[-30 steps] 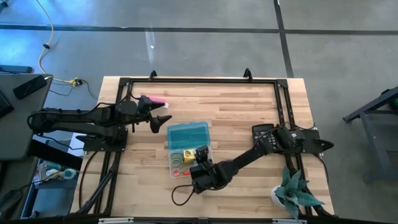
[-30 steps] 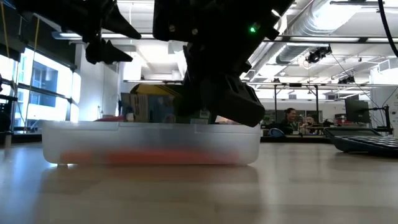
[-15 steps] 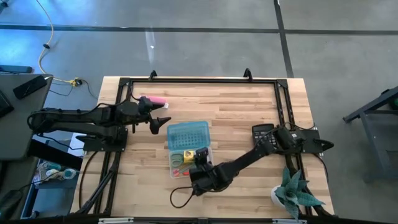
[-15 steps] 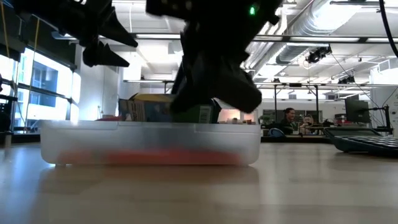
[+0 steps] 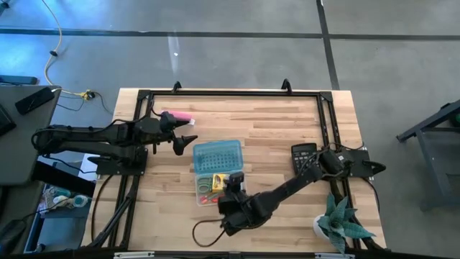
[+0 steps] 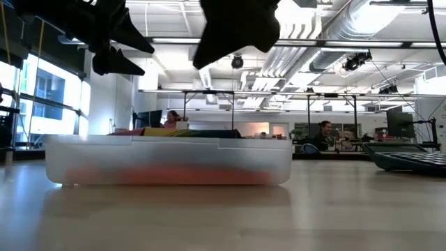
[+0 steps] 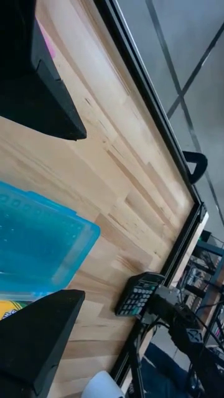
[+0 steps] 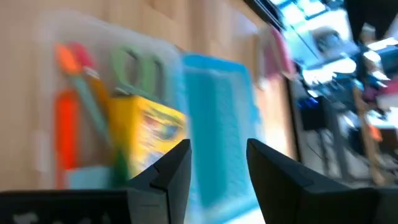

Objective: Pack school essentials
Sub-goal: Close the supply box

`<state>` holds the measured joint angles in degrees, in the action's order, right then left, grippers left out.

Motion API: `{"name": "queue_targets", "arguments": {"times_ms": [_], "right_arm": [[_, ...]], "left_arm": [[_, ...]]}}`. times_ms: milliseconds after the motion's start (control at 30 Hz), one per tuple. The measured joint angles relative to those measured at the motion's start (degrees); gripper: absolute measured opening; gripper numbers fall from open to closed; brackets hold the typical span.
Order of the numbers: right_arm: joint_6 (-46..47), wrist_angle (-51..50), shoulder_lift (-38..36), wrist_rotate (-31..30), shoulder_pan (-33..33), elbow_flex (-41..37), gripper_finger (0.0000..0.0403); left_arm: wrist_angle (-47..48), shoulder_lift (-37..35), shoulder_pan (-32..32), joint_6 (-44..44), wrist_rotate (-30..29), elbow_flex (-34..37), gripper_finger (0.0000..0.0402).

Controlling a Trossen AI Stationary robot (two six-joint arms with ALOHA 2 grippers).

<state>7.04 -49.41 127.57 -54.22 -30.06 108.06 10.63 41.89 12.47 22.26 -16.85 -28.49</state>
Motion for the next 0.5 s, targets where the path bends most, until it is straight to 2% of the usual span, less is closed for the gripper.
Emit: {"name": "queue_targets", "arguments": {"times_ms": [233, 467, 500], "right_arm": [[15.6, -21.0, -0.7, -4.7, 1.2, 2.6, 0.0147], [33.0, -40.5, -2.6, -10.1, 2.9, 2.6, 0.0147], [34.6, -40.7, -2.8, -10.7, 3.3, 2.4, 0.0147]], "left_arm": [[0.4, -2.9, -1.2, -4.2, 4.8, 0.0, 0.04], [1.0, -6.8, -3.6, -6.6, 6.2, 0.0, 0.04], [1.3, -6.9, -3.9, -6.6, 6.2, 0.0, 0.04]]}}
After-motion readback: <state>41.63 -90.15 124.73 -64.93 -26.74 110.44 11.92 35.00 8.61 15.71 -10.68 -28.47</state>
